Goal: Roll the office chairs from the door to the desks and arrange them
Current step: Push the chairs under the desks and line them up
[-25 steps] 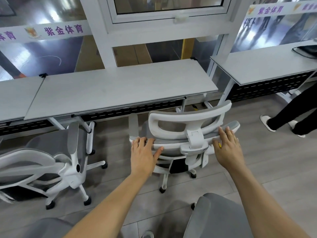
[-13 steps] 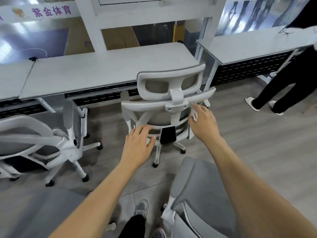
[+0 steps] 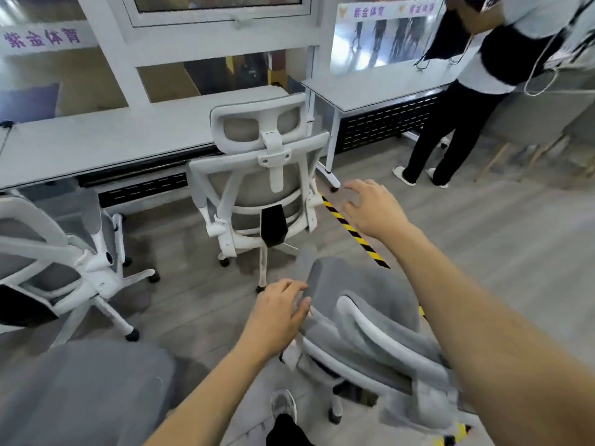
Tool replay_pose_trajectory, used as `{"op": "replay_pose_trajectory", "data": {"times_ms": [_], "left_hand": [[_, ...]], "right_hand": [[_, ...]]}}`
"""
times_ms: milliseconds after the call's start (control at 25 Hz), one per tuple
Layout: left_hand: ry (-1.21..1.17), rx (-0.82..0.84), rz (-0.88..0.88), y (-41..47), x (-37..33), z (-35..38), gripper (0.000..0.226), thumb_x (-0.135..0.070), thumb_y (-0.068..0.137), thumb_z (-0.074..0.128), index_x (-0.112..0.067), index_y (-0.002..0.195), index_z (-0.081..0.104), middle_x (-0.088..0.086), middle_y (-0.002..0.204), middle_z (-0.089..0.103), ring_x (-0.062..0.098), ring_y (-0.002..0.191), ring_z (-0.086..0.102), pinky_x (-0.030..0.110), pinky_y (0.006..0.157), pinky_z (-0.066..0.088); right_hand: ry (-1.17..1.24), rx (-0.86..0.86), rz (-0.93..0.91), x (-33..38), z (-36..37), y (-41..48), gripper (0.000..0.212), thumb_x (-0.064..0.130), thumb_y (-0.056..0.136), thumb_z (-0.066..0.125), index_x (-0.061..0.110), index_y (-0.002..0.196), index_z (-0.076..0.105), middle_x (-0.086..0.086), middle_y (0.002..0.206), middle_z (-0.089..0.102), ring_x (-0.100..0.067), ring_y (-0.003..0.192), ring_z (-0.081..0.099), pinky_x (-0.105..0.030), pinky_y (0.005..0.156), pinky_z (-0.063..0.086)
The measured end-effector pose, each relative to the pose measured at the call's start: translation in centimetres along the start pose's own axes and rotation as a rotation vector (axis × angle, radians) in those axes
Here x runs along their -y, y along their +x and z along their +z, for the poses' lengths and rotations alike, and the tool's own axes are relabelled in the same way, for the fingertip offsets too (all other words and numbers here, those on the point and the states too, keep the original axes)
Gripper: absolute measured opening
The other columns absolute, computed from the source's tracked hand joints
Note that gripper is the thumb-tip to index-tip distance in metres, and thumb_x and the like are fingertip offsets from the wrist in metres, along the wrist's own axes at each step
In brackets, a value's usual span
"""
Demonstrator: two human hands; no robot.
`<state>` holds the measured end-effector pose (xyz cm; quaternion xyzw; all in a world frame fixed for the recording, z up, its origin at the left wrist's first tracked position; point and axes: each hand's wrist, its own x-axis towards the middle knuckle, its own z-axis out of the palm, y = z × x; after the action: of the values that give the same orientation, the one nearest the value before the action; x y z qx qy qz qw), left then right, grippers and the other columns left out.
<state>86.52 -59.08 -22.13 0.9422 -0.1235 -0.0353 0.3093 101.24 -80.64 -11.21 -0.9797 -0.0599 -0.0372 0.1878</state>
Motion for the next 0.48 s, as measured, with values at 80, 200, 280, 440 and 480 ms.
{"op": "replay_pose_trajectory", "data": {"times_ms": [80, 200, 280, 440, 480], "left_hand": [[0.020, 0.037, 0.029, -2.3, -0.5, 1.6, 0.037, -0.045, 0.100, 0.043, -0.023, 0.126, 0.059, -0.005, 0.124, 0.059, 0.019, 0.117, 0.049, 0.035, 0.104, 0.038], [0.066, 0.049, 0.077, -5.3, -1.0, 3.5, 0.054, -0.059, 0.097, 0.032, -0.021, 0.122, 0.061, -0.001, 0.123, 0.056, 0.024, 0.130, 0.040, 0.040, 0.114, 0.031], [0.041, 0.067, 0.044, -6.5, -1.2, 4.3, 0.068, -0.073, 0.091, 0.029, -0.023, 0.130, 0.055, -0.003, 0.135, 0.047, 0.026, 0.145, 0.023, 0.042, 0.120, 0.024], [0.041, 0.052, -0.024, -8.3, -2.1, 4.5, 0.074, -0.083, 0.081, 0.042, -0.028, 0.131, 0.051, -0.008, 0.135, 0.042, 0.021, 0.149, 0.012, 0.040, 0.123, 0.019], [0.042, 0.031, -0.025, -8.7, -2.2, 4.6, 0.072, -0.082, 0.082, 0.045, -0.028, 0.129, 0.052, -0.008, 0.134, 0.043, 0.020, 0.148, 0.014, 0.041, 0.122, 0.020]], "right_hand": [[0.015, -0.039, 0.038, -1.8, -1.3, -4.5, 0.042, 0.031, 0.096, 0.051, 0.024, 0.138, 0.054, -0.008, 0.134, 0.055, -0.033, 0.124, 0.049, -0.044, 0.102, 0.042], [0.077, -0.108, 0.132, -5.3, -2.1, -11.8, 0.039, 0.029, 0.096, 0.051, 0.021, 0.134, 0.057, -0.011, 0.129, 0.057, -0.034, 0.122, 0.051, -0.043, 0.101, 0.042], [0.131, -0.174, 0.210, -7.7, -2.7, -15.8, 0.037, 0.031, 0.097, 0.052, 0.019, 0.132, 0.058, -0.013, 0.127, 0.060, -0.034, 0.121, 0.053, -0.042, 0.102, 0.042], [0.245, -0.315, 0.372, -11.3, -6.0, -21.7, 0.035, 0.031, 0.098, 0.052, 0.015, 0.128, 0.062, -0.010, 0.128, 0.064, -0.029, 0.122, 0.056, -0.036, 0.102, 0.040], [0.263, -0.339, 0.404, -12.2, -6.7, -23.2, 0.035, 0.031, 0.098, 0.052, 0.016, 0.128, 0.062, -0.008, 0.129, 0.064, -0.028, 0.122, 0.056, -0.037, 0.102, 0.041]]}}
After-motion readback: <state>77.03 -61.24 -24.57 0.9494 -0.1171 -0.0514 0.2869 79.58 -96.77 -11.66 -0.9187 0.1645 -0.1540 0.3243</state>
